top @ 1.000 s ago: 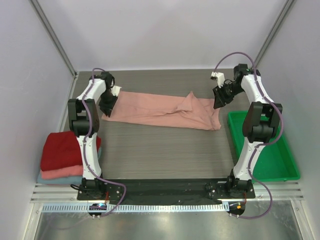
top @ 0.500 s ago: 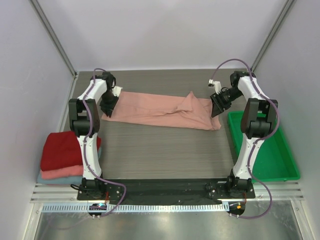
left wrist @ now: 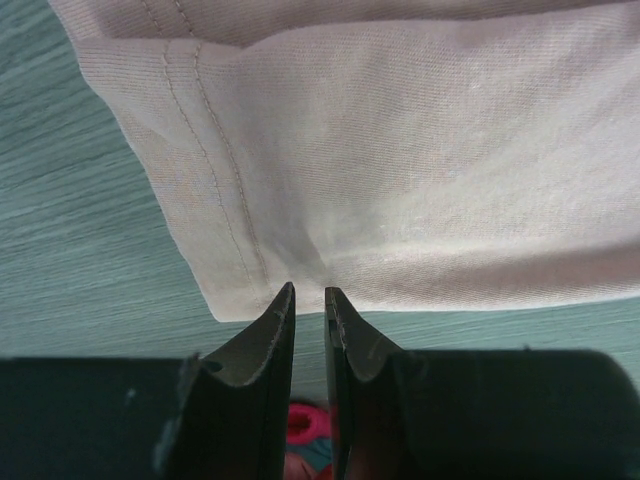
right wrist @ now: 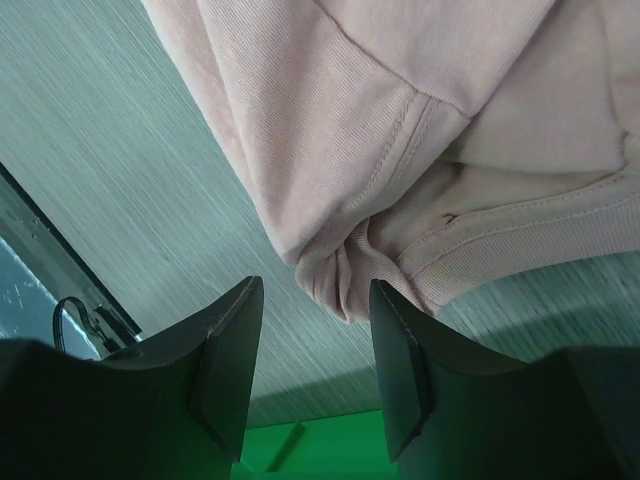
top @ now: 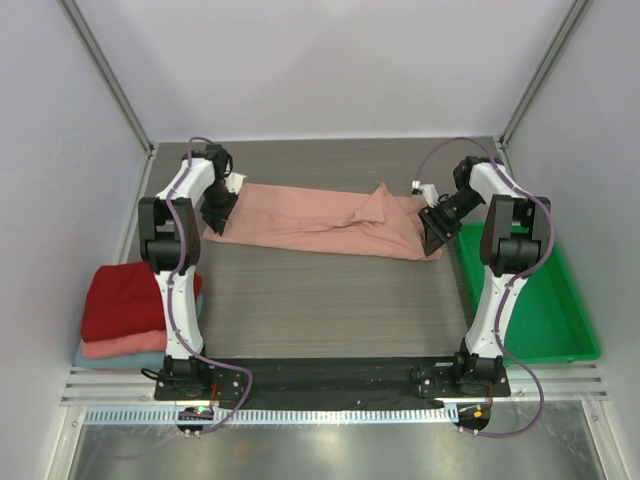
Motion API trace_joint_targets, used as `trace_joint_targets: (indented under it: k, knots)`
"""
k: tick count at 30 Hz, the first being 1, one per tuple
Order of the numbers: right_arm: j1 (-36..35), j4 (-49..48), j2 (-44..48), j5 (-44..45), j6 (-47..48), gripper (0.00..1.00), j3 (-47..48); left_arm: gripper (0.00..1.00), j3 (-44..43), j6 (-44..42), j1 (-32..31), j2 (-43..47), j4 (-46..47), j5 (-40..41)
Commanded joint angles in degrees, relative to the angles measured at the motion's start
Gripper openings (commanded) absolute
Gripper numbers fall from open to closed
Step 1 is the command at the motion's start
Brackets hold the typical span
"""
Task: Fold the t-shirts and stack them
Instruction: Fold the tshirt
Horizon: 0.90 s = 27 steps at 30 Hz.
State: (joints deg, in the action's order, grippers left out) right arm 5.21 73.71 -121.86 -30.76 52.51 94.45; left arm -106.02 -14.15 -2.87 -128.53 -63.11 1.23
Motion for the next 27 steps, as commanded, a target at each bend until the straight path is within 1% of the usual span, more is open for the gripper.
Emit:
trace_joint_targets:
  k: [1, 4, 8, 10, 13, 14, 15, 18, 20, 23, 25, 26, 27]
  knots:
    - [-0.3, -1.7, 3.3, 1.7, 1.0, 0.52, -1.5, 0.19, -1.1, -0.8, -0.1, -0.1, -0.5, -0.8]
    - [-0.2, -2.7, 2.0, 3.9, 0.7, 0.51, -2.4, 0.18, -0.9, -0.8, -0.1, -0.1, -0.5, -0.7]
    - [-0.2, -2.3, 1.5, 7.9, 2.4, 0.38, -3.9, 0.18, -0.2, -1.4, 0.0, 0.4, -0.4, -0.3]
    - [-0.2, -2.9, 3.5, 10.8, 4.6, 0.37, -5.9, 0.18, 0.2, -1.7, 0.2, 0.6, -0.3, -0.1]
    - [-0.3, -5.9, 5.1, 13.2, 4.4, 0.34, -7.9, 0.18, 1.0, -1.5, 0.8, 1.1, 0.4, -0.4]
    - [-0.3, -6.4, 5.1, 13.9, 4.3, 0.31, -7.8, 0.18, 1.1, -1.3, 0.9, 1.1, 0.4, -0.4]
    - [-0.3, -6.6, 5.1, 14.0, 4.1, 0.24, -7.6, 0.18, 1.4, -1.3, 1.1, 1.0, 0.4, -0.4]
    - [-0.3, -7.1, 4.8, 14.9, 3.2, 0.19, -6.6, 0.18, 2.2, -1.5, 1.3, 1.6, 0.7, -0.4]
    - [-0.3, -7.4, 5.4, 16.7, 4.3, 0.21, -6.8, 0.18, 2.5, -1.8, 1.6, 2.0, 0.8, -0.2]
    - [-0.3, -7.4, 6.3, 17.4, 5.6, 0.33, -7.4, 0.18, 2.6, -1.8, 2.3, 2.4, 0.9, -0.7]
    - [-0.3, -6.0, 7.4, 15.2, 5.9, 0.36, -5.8, 0.18, 2.1, -1.7, 2.5, 3.1, 0.4, -1.1]
    - [-0.3, -5.1, 7.9, 14.2, 5.9, 0.41, -4.7, 0.18, 1.9, -1.6, 2.4, 3.5, 0.5, -1.1]
    - [-0.3, -4.3, 8.3, 11.7, 5.6, 0.43, -2.2, 0.18, 1.4, -1.5, 2.5, 4.3, 0.6, -3.4]
